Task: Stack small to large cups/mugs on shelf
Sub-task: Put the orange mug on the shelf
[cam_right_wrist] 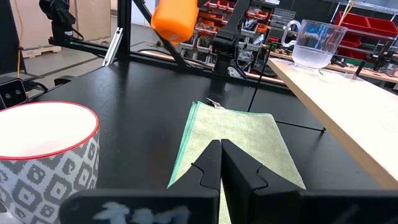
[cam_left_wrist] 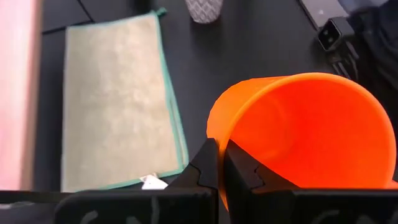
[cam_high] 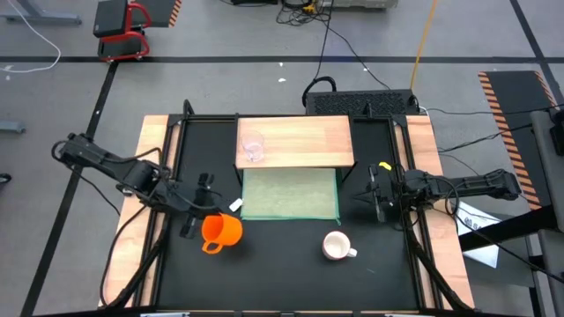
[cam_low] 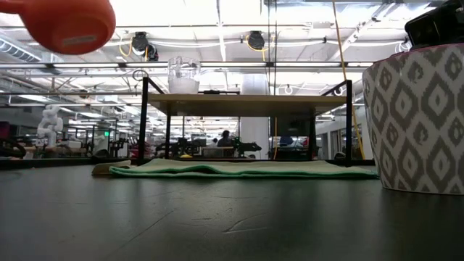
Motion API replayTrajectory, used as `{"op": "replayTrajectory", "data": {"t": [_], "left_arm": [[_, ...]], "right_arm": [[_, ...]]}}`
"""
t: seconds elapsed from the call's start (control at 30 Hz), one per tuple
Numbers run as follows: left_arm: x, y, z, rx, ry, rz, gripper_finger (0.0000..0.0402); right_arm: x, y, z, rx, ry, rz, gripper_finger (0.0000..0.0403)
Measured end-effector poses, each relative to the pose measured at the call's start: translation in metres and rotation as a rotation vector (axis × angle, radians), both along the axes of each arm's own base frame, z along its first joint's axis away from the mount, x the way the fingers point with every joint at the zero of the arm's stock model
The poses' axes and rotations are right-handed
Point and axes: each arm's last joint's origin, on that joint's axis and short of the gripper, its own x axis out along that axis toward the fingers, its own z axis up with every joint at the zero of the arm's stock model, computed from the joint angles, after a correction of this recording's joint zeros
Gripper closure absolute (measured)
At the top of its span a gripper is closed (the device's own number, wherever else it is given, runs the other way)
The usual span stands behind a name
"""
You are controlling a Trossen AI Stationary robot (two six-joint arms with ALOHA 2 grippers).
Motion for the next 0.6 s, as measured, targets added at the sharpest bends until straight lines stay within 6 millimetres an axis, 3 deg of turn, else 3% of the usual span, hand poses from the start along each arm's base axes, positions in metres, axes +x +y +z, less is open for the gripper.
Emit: {"op": "replayTrajectory", "data": {"t": [0.6], "left_arm": [[-0.041,0.022,0.013,0.032,-0.043,0.144,0.0397]], "right_arm": [[0.000,0.000,0.000,0.001,0.001,0.000,0.0403]]}}
